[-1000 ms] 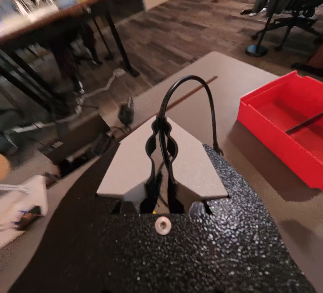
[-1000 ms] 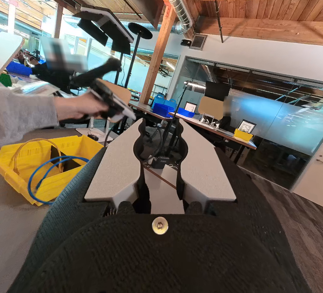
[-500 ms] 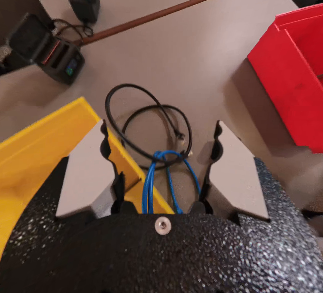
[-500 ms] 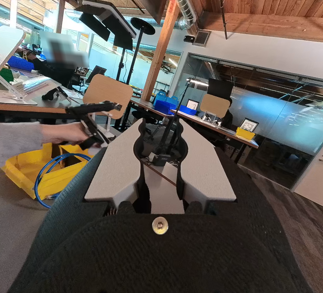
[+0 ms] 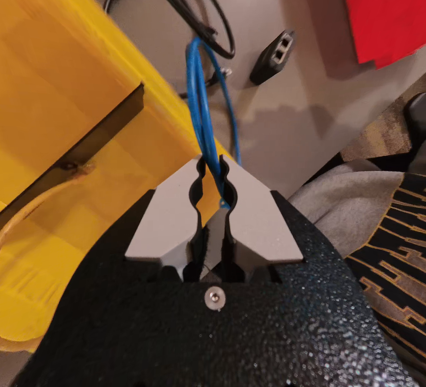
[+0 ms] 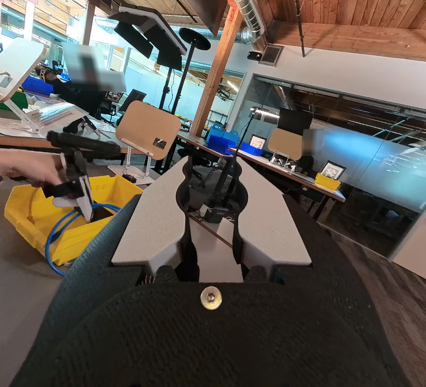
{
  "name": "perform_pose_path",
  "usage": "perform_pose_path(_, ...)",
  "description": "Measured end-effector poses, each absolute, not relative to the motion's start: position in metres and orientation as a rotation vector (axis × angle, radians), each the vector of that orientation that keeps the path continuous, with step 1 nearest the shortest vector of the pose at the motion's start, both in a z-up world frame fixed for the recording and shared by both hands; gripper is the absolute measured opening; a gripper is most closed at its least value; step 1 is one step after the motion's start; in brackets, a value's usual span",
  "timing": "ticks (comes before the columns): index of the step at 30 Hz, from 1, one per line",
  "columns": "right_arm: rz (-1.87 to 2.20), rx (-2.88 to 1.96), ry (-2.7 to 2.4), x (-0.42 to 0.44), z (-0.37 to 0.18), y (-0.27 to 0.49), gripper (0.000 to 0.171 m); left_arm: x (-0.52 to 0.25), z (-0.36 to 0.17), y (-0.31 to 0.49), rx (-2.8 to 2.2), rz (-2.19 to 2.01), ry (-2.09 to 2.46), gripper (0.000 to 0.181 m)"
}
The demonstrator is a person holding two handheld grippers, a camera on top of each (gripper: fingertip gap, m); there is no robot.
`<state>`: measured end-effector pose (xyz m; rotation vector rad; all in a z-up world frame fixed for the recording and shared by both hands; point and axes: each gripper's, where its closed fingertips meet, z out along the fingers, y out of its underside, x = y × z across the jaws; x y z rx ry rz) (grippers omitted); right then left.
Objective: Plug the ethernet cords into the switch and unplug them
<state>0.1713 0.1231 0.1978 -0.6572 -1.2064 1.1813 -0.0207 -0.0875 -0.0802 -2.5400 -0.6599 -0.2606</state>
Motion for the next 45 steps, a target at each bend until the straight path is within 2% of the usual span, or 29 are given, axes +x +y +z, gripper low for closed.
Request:
perform_pose_path(5, 1.187, -0.671, -1.219, 0.165, 0.194, 0.124, 0.033, -0.03, -0.02, -0.042, -2.29, -0.058, -0.483, 0.001)
perform_pose_path(8, 1.188, -0.666, -1.228, 0.164, 0.192, 0.121, 0.033, -0.051, 0.007, -0.008, -2.111, 0.23, -0.339, 0.001)
perform_pose_path(11, 1.187, -0.655, -1.236, 0.163, 0.192, 0.117, 0.033, -0.068, 0.009, 0.019, -2.031, 0.411, -0.316, 0.001)
perform_pose_path(16, 1.188, -0.646, -1.246, 0.162, 0.191, 0.115, 0.033, -0.078, 0.001, 0.071, -1.917, 0.244, -0.429, 0.001)
perform_pose_path(19, 1.19, -0.645, -1.254, 0.16, 0.189, 0.114, 0.033, -0.097, -0.024, 0.089, -1.963, 0.204, -0.514, 0.001)
perform_pose_path(23, 1.184, -0.646, -1.26, 0.16, 0.188, 0.115, 0.033, -0.118, -0.061, 0.094, -2.074, 0.236, -0.629, 0.068)
perform_pose_path(26, 1.185, -0.656, -1.254, 0.159, 0.187, 0.12, 0.033, -0.118, -0.054, 0.084, -2.065, 0.355, -0.599, 0.117)
perform_pose_path(27, 1.188, -0.66, -1.25, 0.159, 0.188, 0.122, 0.033, -0.116, -0.047, 0.078, -2.058, 0.407, -0.561, 0.121)
perform_pose_path(30, 1.191, -0.673, -1.243, 0.159, 0.188, 0.127, 0.033, -0.11, -0.024, 0.046, -2.063, 0.56, -0.454, 0.118)
perform_pose_path(33, 1.187, -0.67, -1.23, 0.162, 0.191, 0.128, 0.033, -0.11, -0.007, -0.003, -2.108, 0.687, -0.386, 0.102)
perform_pose_path(36, 1.189, -0.657, -1.214, 0.167, 0.195, 0.128, 0.033, -0.122, -0.005, -0.067, -2.222, 0.858, -0.383, 0.102)
perform_pose_path(41, 1.194, -0.653, -1.218, 0.165, 0.195, 0.125, 0.033, -0.138, -0.027, -0.162, -2.451, 1.109, -0.379, 0.1)
perform_pose_path(45, 1.185, -0.651, -1.242, 0.161, 0.191, 0.12, 0.033, -0.143, -0.064, -0.205, -2.633, 1.184, -0.346, 0.089)
